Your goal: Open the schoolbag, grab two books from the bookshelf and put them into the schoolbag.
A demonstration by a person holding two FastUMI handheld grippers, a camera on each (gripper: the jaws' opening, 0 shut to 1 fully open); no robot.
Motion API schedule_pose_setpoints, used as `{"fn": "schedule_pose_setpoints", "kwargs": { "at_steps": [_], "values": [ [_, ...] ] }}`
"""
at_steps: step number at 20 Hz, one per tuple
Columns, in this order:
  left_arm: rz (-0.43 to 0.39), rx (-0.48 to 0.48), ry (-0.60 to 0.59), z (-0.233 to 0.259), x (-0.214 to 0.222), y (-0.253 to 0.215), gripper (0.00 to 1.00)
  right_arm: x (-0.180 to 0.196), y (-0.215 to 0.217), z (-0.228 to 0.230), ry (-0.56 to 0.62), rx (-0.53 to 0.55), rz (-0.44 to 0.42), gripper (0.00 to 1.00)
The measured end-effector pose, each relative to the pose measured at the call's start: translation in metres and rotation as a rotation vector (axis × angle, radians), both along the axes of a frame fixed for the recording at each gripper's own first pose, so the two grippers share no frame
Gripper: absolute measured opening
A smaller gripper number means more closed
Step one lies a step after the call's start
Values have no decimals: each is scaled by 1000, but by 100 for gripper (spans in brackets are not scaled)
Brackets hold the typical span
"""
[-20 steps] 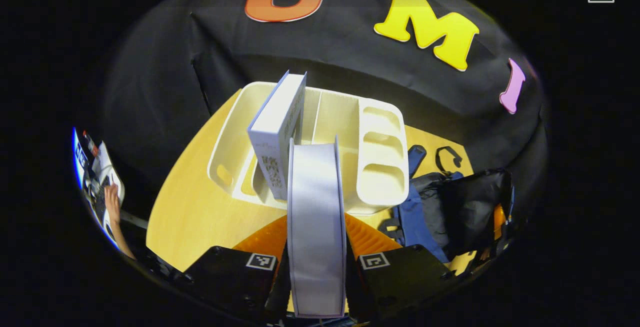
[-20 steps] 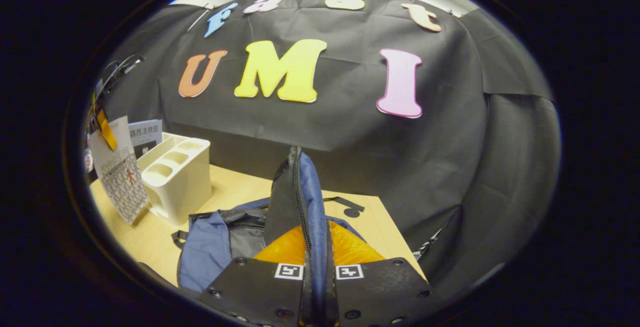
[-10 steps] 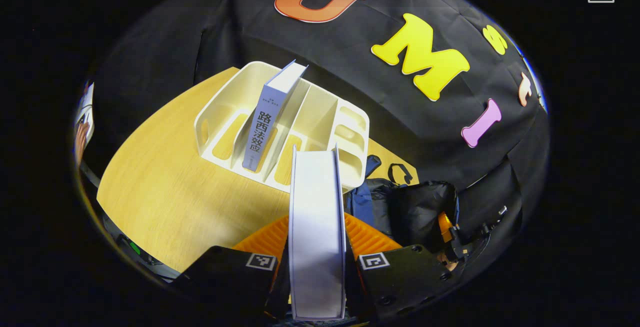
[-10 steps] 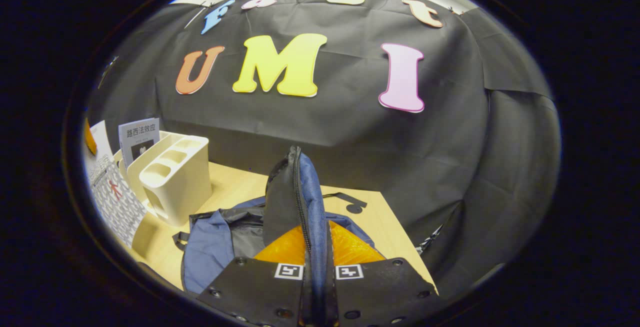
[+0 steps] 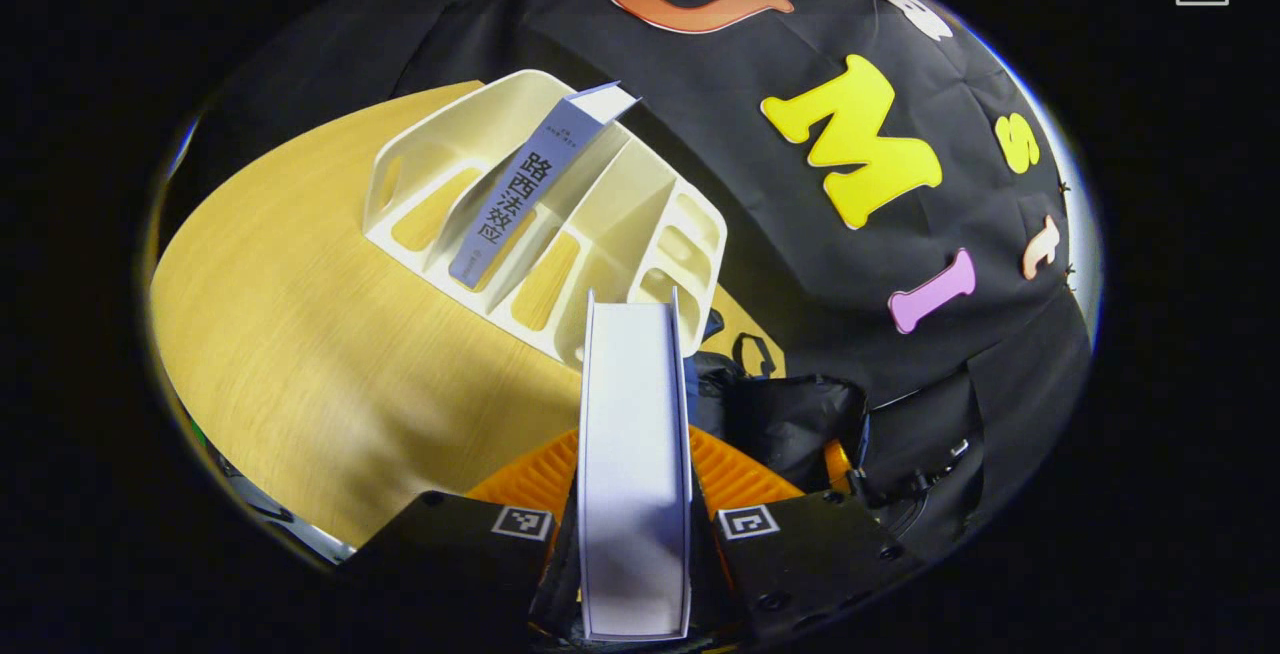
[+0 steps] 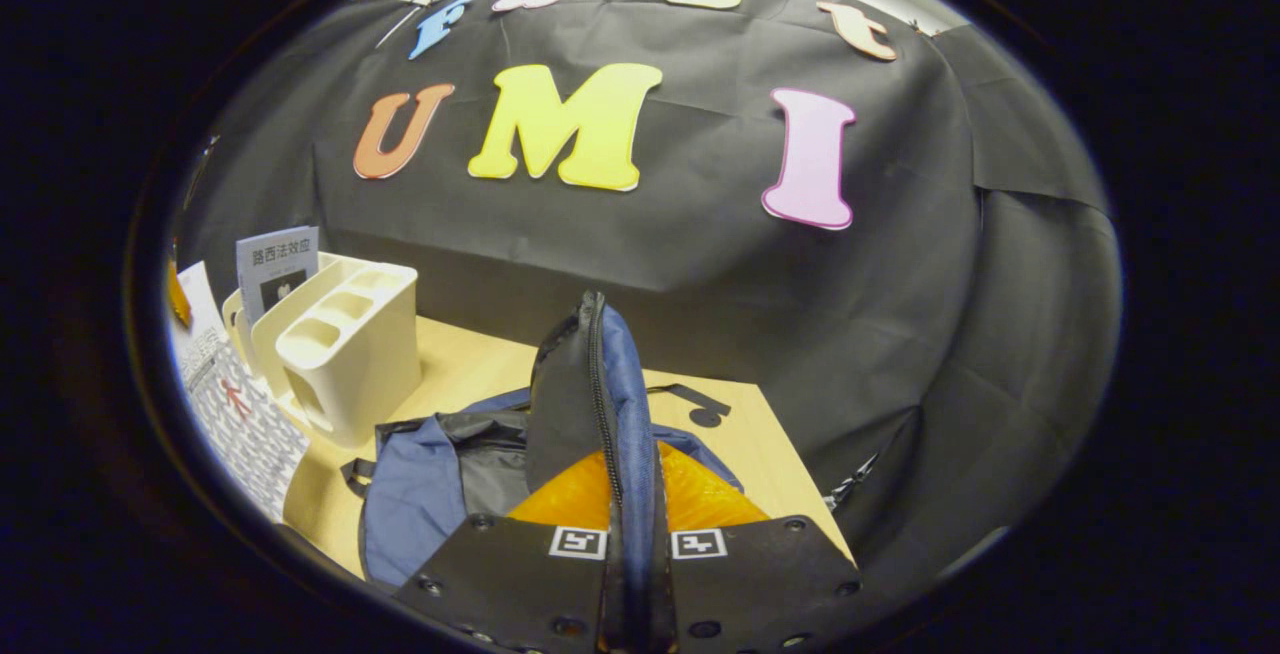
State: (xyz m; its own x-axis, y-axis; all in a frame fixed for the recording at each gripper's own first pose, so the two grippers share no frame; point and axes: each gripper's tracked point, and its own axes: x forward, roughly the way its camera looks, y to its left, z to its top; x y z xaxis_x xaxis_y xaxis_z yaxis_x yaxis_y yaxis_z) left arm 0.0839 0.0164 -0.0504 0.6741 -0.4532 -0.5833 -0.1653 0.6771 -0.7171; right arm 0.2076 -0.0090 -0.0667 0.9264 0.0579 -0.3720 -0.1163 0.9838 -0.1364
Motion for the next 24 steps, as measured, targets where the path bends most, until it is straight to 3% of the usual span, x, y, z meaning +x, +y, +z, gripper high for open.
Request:
{"fn": "schedule_pose_setpoints", "kwargs": {
  "at_steps": [2, 3, 8, 11, 18, 21, 24],
  "values": [
    [24, -64, -28, 3, 3, -13, 51, 1, -1, 2, 2, -2, 0, 9],
    [38, -83, -43, 2, 7, -18, 46, 2, -2, 4, 6, -3, -1, 9],
    [29, -230, -70, 4, 27, -75, 46, 5, -2, 18, -3, -25, 12, 9],
    [42, -230, -62, -7, 47, -102, 46, 6, 1, 36, -36, -51, 18, 9],
    [-20, -220, -28, -33, 83, -195, 46, 10, 7, 54, -59, -58, 33, 8],
    [-46, -264, -6, -47, 101, -235, 46, 10, 8, 59, -57, -50, 42, 8],
    [-20, -230, 12, -75, 122, -260, 46, 10, 8, 70, -77, -23, 44, 8]
  ]
}}
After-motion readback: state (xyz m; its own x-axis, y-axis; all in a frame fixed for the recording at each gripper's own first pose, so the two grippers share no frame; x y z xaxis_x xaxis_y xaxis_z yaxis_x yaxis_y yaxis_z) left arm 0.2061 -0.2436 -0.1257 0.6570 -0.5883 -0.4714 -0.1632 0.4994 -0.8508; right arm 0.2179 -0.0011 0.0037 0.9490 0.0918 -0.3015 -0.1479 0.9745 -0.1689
